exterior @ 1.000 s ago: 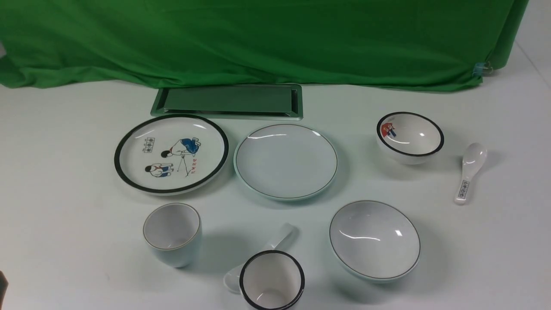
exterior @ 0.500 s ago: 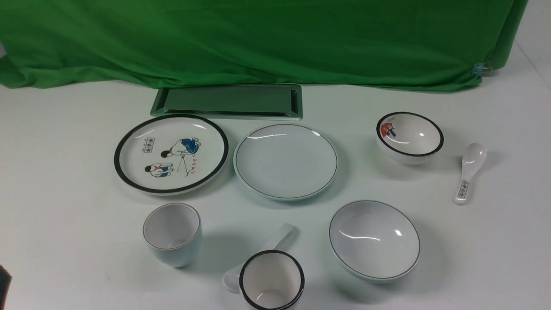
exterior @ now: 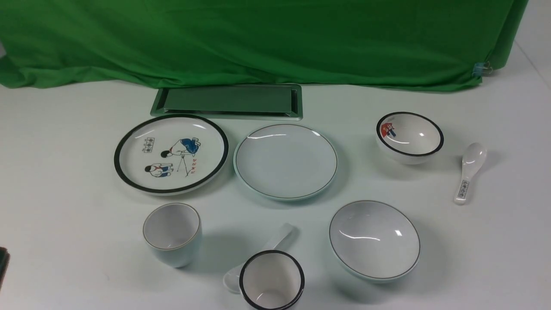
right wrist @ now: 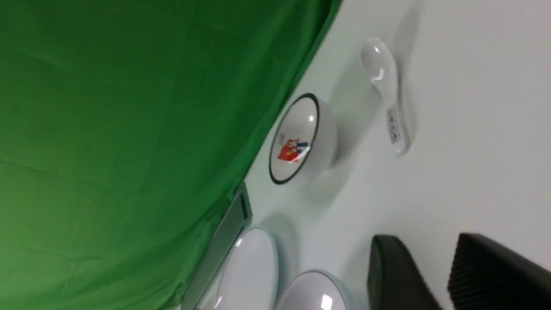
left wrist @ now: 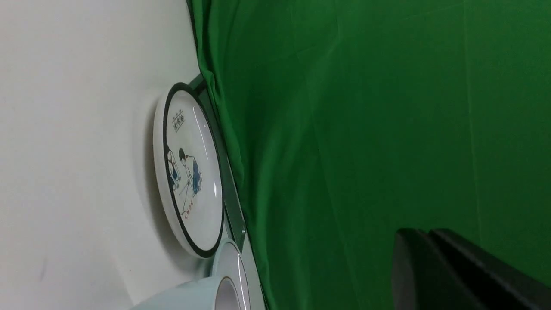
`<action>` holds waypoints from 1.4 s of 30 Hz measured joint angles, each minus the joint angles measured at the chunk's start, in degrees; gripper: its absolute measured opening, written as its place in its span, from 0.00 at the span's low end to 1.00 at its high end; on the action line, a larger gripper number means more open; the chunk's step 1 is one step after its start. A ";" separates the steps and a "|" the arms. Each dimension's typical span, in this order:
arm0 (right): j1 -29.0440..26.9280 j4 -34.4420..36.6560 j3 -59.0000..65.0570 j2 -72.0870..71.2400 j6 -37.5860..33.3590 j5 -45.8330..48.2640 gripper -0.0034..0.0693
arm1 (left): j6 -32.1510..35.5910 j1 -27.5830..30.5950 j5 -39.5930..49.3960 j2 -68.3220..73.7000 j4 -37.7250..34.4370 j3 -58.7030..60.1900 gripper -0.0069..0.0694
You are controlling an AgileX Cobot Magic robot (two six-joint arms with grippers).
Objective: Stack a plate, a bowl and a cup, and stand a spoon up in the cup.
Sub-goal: Use the right arm to grab a blue rice bowl
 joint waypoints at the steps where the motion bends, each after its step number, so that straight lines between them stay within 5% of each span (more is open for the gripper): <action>1: 1.08 -0.05 0.00 0.00 -4.80 -3.43 0.36 | 4.67 0.00 1.43 0.00 1.55 -3.43 0.05; 5: 3.58 -0.05 -2.31 0.54 -16.78 -5.02 0.28 | 13.41 0.00 5.83 0.97 7.74 -11.68 0.05; 7: 6.18 -0.17 -8.34 4.93 -30.91 -4.79 0.14 | 17.96 0.00 13.87 6.81 15.88 -20.69 0.05; 11: 8.96 -0.23 -19.21 16.29 -48.13 -1.74 0.06 | 28.09 0.00 29.47 23.23 26.04 -34.79 0.05; 16: 11.43 -0.23 -38.43 36.50 -65.78 15.94 0.06 | 41.80 -0.10 49.19 41.40 30.33 -49.23 0.05; 20: 12.02 -0.17 -51.13 51.77 -73.13 32.84 0.06 | 45.17 -3.40 55.29 52.53 31.35 -56.52 0.05; 30: 18.94 -0.11 -58.87 75.73 -77.00 39.17 0.11 | 49.08 -21.45 55.96 66.21 35.36 -60.05 0.05; 33: 19.46 -0.53 -58.87 82.49 -74.06 36.62 0.26 | 49.12 -24.87 52.53 68.48 35.97 -60.05 0.05; 38: 19.53 -1.77 -58.88 91.70 -68.70 29.09 0.67 | 49.19 -26.12 48.75 70.03 36.54 -60.05 0.05; 42: 19.71 -1.30 -58.94 97.15 -64.93 24.44 0.78 | 49.19 -26.24 46.50 70.09 38.36 -60.05 0.05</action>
